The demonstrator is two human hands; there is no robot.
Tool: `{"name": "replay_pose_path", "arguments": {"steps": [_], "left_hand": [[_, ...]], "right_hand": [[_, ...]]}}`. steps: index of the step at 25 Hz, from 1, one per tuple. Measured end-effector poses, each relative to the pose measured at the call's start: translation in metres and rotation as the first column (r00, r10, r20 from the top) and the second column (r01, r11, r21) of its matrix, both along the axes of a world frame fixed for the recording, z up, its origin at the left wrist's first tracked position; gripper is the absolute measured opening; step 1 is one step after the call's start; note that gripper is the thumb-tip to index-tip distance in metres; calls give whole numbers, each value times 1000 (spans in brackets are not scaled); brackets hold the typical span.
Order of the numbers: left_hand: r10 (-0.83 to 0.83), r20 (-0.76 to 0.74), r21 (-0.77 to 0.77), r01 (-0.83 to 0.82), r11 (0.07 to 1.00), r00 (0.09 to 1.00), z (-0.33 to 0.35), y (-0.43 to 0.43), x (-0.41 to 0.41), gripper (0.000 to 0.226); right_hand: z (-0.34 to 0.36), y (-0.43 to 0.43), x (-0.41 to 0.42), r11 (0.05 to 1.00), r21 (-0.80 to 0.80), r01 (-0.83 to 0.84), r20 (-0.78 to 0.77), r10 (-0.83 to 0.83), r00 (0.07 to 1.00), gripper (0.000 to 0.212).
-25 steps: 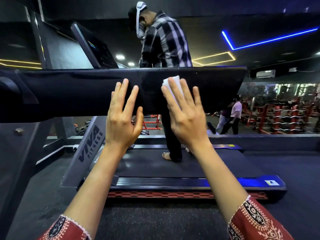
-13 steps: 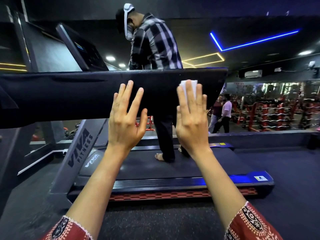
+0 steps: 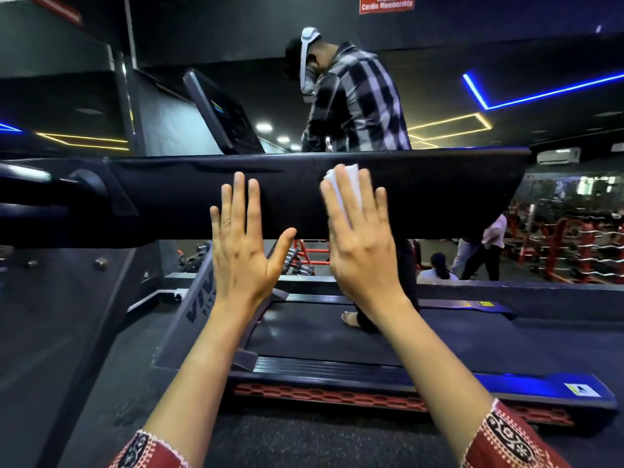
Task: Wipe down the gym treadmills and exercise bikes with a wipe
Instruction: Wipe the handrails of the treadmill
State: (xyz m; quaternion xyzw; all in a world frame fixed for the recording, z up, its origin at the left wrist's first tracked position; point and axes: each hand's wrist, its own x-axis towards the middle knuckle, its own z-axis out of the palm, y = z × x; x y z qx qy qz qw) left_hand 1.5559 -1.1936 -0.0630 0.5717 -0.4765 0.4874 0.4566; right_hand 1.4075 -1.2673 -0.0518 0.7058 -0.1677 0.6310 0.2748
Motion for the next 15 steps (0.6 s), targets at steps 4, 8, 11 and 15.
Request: {"name": "replay_pose_path", "arguments": {"steps": [4,8,11,15], "left_hand": [[56,-89,0,-56,998,994,1,12,26,81],[77,-125,15,-76,997,989,-4,22,44,82],[90,-139,39,-85,996,986,-6,29,54,81],[90,-143,50,-84,995,986,-8,33,59,82]], "right_hand": [[20,16,35,999,-1,34,32,-34,999,59],[36,29,68,989,-145,-4,-199,-25,980,59],[24,26,63,998,-64,16,-99,-23,995,58],[-4,22,55,986,-156,64,-195,-95,976,63]]}}
